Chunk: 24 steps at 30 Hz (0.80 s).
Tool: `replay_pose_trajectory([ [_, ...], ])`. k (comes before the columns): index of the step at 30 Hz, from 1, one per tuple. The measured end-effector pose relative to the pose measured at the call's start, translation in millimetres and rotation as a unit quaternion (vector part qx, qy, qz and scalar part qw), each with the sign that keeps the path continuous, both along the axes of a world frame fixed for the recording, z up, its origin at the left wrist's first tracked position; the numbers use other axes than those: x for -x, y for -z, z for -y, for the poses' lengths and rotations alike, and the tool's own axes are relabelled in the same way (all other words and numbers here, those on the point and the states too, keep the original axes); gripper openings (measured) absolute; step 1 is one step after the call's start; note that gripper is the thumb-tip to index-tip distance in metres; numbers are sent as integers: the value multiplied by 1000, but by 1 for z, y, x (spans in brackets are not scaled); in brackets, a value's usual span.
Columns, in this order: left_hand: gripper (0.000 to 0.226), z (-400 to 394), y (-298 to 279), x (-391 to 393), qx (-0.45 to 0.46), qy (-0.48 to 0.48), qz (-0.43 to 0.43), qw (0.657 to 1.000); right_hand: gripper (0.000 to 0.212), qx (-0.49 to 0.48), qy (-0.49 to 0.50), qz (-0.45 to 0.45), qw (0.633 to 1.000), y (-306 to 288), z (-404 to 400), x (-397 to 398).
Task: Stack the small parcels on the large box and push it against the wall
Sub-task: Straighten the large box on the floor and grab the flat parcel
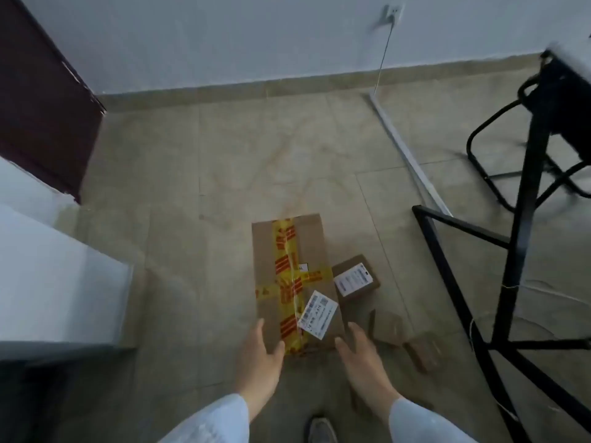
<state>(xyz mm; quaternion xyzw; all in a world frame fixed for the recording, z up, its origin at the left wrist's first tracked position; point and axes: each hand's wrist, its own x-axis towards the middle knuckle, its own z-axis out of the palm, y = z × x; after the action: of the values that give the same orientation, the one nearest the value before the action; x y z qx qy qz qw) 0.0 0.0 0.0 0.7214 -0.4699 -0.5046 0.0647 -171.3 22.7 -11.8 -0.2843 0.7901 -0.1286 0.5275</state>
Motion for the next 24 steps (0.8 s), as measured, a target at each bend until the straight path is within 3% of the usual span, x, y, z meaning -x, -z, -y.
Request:
replay_pose_trajectory([
  [5,72,3,130,2,23,25,45,998,72,22,-59,-47,997,120,24,16],
  [9,74,12,177,10,33,68,80,994,78,49,-115,-44,991,168,32,5],
  [13,75,26,188,10,23,97,116,988,89,21,-178,-111,978,179,23,-17],
  [19,91,47,193,-30,2,123,184,975,98,32,-237,-66,969,181,3,-71],
  [24,101,54,204,-57,16,159,206,965,93,45,-226,-53,972,184,6,-101],
])
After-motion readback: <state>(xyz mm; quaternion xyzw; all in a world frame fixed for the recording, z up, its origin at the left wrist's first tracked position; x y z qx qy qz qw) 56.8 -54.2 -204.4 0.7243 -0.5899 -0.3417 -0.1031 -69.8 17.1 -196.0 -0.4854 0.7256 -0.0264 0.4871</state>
